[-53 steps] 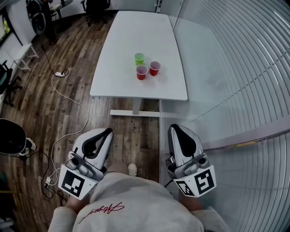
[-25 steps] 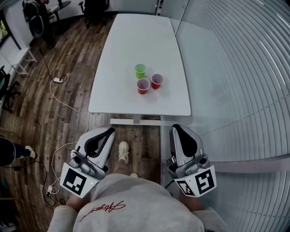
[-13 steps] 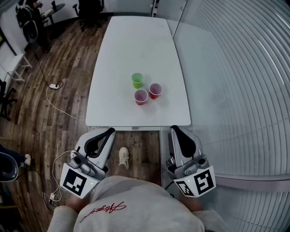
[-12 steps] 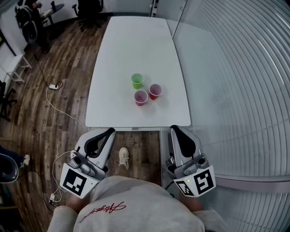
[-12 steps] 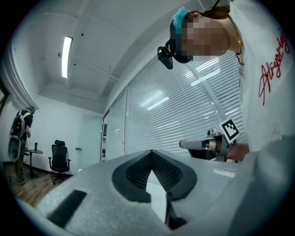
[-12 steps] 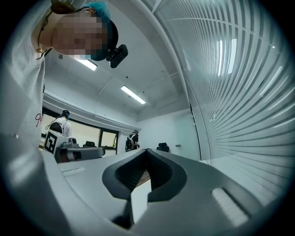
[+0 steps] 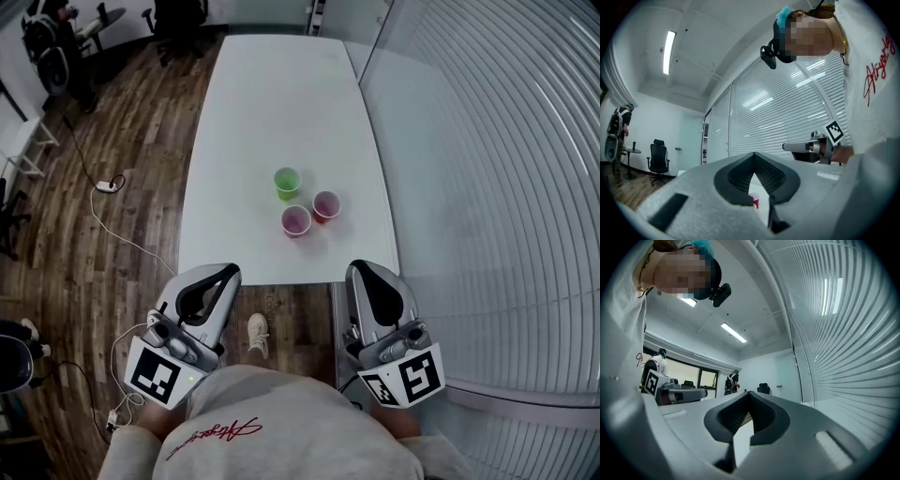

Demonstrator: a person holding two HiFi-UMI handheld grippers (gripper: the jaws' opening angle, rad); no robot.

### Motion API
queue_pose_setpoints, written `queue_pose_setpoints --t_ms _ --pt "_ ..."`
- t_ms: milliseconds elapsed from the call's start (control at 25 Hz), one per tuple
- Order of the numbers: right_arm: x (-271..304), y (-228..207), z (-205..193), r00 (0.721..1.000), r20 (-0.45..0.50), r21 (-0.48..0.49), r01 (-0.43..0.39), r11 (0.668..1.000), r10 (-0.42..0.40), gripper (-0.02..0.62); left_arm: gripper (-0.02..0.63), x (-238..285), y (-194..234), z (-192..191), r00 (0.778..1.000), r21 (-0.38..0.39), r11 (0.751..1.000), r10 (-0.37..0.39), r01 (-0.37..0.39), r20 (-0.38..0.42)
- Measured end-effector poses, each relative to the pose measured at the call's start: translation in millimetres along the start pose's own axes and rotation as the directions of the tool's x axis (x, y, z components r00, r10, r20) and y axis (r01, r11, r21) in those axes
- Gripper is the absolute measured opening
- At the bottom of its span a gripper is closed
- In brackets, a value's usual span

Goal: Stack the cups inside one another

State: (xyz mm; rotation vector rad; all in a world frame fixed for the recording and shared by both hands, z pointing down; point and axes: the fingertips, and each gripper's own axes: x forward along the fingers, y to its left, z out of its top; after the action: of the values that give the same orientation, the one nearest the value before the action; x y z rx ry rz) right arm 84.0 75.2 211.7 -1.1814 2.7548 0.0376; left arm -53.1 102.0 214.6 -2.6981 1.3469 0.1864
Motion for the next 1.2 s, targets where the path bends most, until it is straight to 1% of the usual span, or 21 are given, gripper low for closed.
queue_pose_setpoints --t_ms 160,440,680,880,1080,1200 --pt "19 -6 -9 1.000 0.000 0.000 0.014 1.000 -0.014 0.002 -0.005 7 20 -9 1.000 -0.001 1.000 -0.011 0.011 -0.006" --pt "56 -24 -20 0.999 0.005 -0.003 0.034 0.999 -0.034 0.002 -0.005 34 56 -20 0.999 0.005 0.999 -0.033 0.033 -0.010" --pt "75 -27 -28 0.998 0.007 -0.008 0.069 0.998 -0.069 0.002 -0.005 40 83 -27 0.999 0.003 0.999 -0.050 0.050 -0.009" --pt "88 -29 -36 0.997 0.000 -0.006 0.080 0.997 -0.080 0.002 -0.005 45 95 -35 0.998 -0.002 0.998 -0.066 0.066 -0.015" --pt "99 -28 -33 0.996 0.000 -0.007 0.086 0.996 -0.086 0.002 -0.005 48 105 -34 0.997 -0.009 0.997 -0.073 0.073 -0.016" --pt "105 -32 -37 0.996 -0.004 -0.006 0.091 0.996 -0.091 0.002 -0.005 51 110 -40 0.997 -0.015 0.997 -0.076 0.076 -0.023"
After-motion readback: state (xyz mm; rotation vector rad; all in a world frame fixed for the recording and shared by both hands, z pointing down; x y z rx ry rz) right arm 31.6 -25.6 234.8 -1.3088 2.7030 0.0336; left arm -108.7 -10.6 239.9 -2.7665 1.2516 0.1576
